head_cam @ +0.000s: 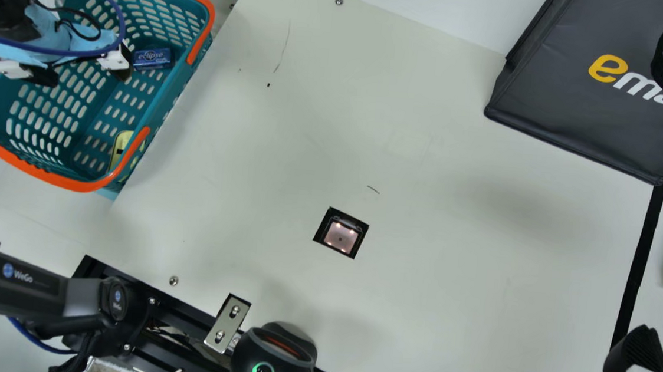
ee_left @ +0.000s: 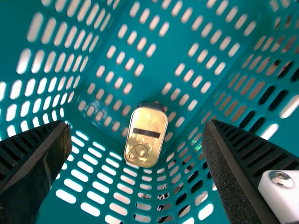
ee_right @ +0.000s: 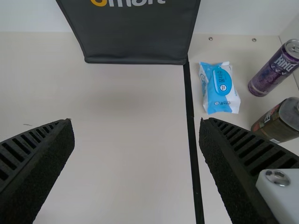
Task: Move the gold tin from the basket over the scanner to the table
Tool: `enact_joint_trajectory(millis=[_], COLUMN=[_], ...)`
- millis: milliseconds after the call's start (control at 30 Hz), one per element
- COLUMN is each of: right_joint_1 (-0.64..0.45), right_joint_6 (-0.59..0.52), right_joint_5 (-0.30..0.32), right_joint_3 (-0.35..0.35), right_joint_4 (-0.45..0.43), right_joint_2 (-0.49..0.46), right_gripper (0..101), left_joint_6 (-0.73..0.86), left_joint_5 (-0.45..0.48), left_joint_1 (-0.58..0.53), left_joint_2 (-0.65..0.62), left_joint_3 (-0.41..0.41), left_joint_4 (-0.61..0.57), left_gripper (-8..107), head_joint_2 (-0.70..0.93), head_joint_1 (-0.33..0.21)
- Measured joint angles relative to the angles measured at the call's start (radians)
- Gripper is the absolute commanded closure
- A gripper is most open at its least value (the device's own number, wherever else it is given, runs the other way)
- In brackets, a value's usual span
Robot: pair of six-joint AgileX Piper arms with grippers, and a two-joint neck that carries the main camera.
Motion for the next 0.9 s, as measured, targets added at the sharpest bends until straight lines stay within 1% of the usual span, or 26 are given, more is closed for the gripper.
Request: enact_joint_trajectory(millis=[333, 567, 900], right_joint_1=[0.000, 0.000, 0.000], right_joint_6=[0.000, 0.000, 0.000], right_joint_5=[0.000, 0.000, 0.000], right_joint_3=[0.000, 0.000, 0.000], right_joint_4=[0.000, 0.000, 0.000], right_joint_2=[0.000, 0.000, 0.000], right_gripper=[6, 6, 6], left_joint_6=[0.011, 0.041, 0.131], left_joint_5=[0.005, -0.062, -0.180], left_joint_1=[0.006, 0.027, 0.068], left_joint_2=[0.045, 0.077, 0.130], left_joint_3=[0.026, 0.066, 0.132], left_joint_4=[-0.008, -0.040, -0.125], left_gripper=[9, 9, 9], head_joint_2=[0.002, 0.000, 0.002], head_joint_1=[0.002, 0.002, 0.002])
